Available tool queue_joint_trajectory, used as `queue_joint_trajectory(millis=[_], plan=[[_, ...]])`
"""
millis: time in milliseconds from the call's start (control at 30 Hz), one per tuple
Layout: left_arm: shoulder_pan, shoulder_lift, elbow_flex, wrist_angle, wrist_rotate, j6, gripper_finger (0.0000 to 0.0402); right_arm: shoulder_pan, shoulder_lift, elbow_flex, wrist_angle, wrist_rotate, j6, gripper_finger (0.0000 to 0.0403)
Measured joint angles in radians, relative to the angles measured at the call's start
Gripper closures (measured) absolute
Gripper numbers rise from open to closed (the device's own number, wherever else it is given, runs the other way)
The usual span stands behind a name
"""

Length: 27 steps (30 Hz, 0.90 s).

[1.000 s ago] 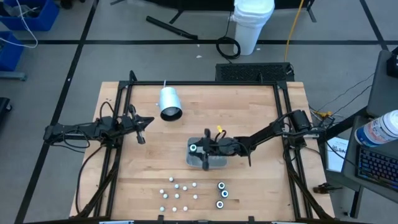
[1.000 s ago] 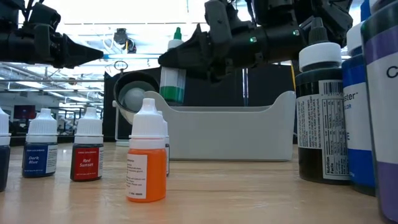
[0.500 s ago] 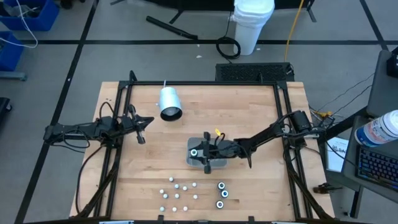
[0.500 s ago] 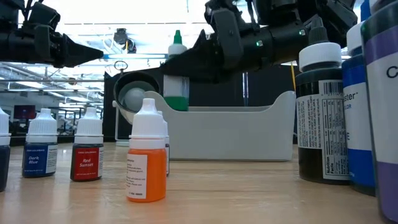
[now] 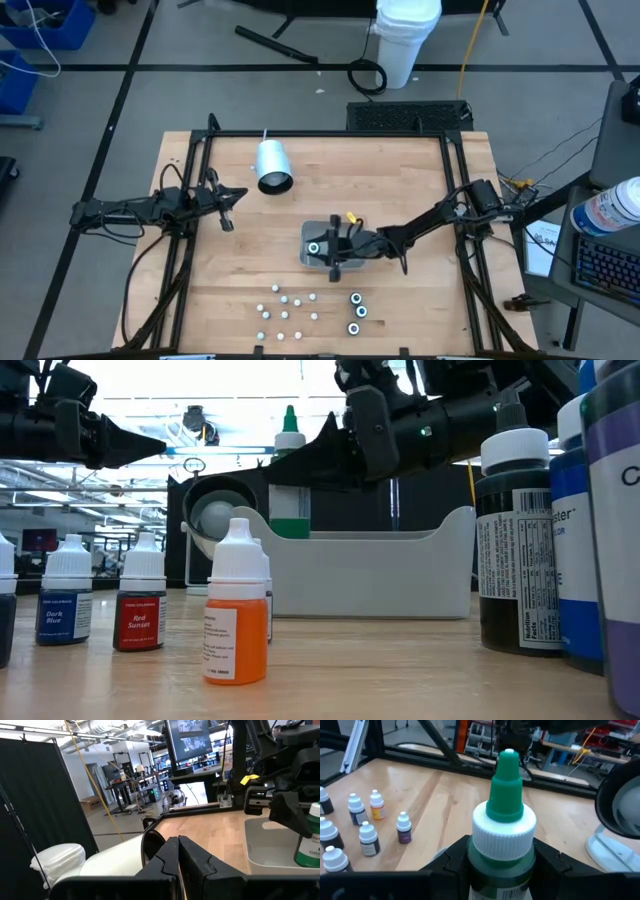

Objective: Pick & Place food coloring
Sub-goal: Put the large green food coloring bottle into the white bin

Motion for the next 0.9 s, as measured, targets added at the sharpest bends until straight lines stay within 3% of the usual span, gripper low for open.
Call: queue_joint_trajectory(millis=[300, 567, 900], plan=[[0.000, 0.000, 0.000, 0.000, 0.000, 0.000, 0.0382, -0.012, 0.000, -0.132, 0.255, 0.004, 0.043, 0.0270], [0.000, 0.000, 0.000, 0.000, 0.000, 0.000, 0.0382, -0.012, 0.000, -0.060, 0.057, 0.080, 0.086, 0.0270], [0.000, 0.000, 0.000, 0.000, 0.000, 0.001, 0.0382, -0.008, 0.044, -0.050, 0.016, 0.105, 0.157, 0.0270]])
